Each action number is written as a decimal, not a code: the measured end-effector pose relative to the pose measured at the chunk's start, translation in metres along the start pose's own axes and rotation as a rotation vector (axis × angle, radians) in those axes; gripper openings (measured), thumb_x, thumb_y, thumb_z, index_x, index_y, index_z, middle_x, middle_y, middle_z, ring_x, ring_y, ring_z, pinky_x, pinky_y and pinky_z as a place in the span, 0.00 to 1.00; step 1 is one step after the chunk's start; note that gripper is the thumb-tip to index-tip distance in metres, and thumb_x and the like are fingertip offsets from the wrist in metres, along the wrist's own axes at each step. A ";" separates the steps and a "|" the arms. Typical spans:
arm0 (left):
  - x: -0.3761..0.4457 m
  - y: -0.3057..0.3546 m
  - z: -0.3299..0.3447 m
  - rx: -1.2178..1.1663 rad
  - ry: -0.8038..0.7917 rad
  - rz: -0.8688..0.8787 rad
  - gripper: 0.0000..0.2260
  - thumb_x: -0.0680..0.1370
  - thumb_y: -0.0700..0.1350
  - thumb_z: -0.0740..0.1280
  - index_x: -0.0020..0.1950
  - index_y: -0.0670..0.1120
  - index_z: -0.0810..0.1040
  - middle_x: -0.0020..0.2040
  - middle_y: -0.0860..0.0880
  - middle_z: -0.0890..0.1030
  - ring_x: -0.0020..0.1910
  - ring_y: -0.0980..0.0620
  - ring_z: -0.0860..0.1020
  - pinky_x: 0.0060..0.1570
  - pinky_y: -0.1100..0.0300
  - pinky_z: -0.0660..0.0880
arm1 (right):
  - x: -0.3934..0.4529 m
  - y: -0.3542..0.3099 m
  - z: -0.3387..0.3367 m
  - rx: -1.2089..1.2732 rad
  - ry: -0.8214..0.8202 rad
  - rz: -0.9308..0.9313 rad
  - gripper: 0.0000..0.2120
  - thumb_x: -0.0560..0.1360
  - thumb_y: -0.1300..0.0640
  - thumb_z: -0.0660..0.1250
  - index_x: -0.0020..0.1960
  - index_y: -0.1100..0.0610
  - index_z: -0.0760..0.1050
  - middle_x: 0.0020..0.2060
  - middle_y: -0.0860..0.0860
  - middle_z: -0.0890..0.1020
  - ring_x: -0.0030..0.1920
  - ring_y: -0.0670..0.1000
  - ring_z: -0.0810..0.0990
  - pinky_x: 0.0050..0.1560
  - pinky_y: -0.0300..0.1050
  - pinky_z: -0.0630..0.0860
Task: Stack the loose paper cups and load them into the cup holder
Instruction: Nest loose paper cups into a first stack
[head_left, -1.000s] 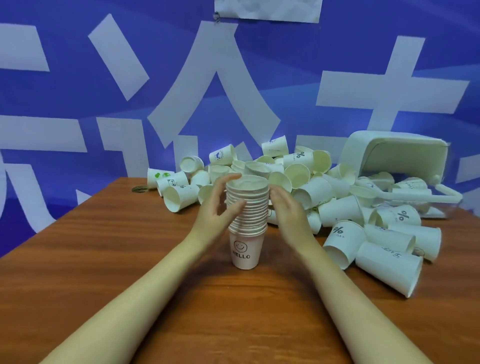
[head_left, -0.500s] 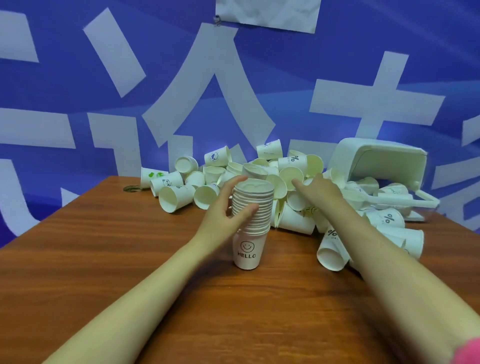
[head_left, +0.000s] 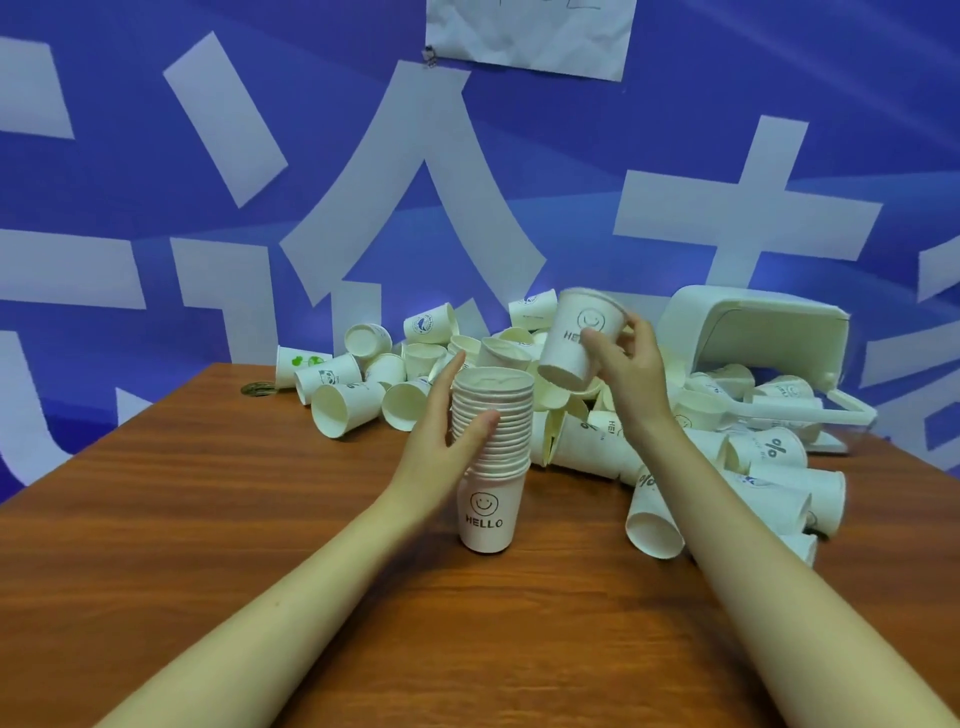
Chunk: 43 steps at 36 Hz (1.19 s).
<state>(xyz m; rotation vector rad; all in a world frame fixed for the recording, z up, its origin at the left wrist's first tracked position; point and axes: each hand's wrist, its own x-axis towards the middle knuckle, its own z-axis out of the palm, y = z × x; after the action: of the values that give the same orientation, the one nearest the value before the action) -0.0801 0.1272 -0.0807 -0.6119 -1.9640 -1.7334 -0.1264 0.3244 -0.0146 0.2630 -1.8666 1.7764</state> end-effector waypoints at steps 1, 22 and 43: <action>0.001 -0.002 0.000 -0.001 -0.001 -0.011 0.28 0.75 0.54 0.64 0.73 0.57 0.58 0.67 0.67 0.66 0.64 0.77 0.65 0.60 0.79 0.63 | -0.005 -0.009 0.005 0.122 -0.023 -0.009 0.24 0.69 0.50 0.70 0.63 0.52 0.70 0.56 0.52 0.78 0.55 0.51 0.80 0.51 0.45 0.79; 0.002 -0.006 0.008 -0.228 -0.001 -0.086 0.22 0.80 0.57 0.57 0.71 0.50 0.70 0.68 0.48 0.75 0.69 0.47 0.72 0.70 0.39 0.65 | -0.072 0.017 0.030 -0.120 -0.428 -0.308 0.28 0.70 0.45 0.68 0.68 0.46 0.65 0.64 0.40 0.74 0.64 0.42 0.74 0.63 0.40 0.72; 0.058 -0.083 -0.109 0.926 0.164 -0.417 0.41 0.70 0.63 0.72 0.77 0.51 0.59 0.75 0.43 0.61 0.74 0.40 0.60 0.68 0.43 0.64 | -0.069 0.018 0.025 -0.205 -0.432 -0.275 0.36 0.69 0.48 0.76 0.66 0.31 0.56 0.56 0.19 0.68 0.59 0.29 0.72 0.55 0.25 0.69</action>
<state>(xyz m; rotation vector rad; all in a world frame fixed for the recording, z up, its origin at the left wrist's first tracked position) -0.1720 0.0114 -0.1001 0.2683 -2.5513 -0.8110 -0.0842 0.2866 -0.0646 0.8363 -2.1613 1.4074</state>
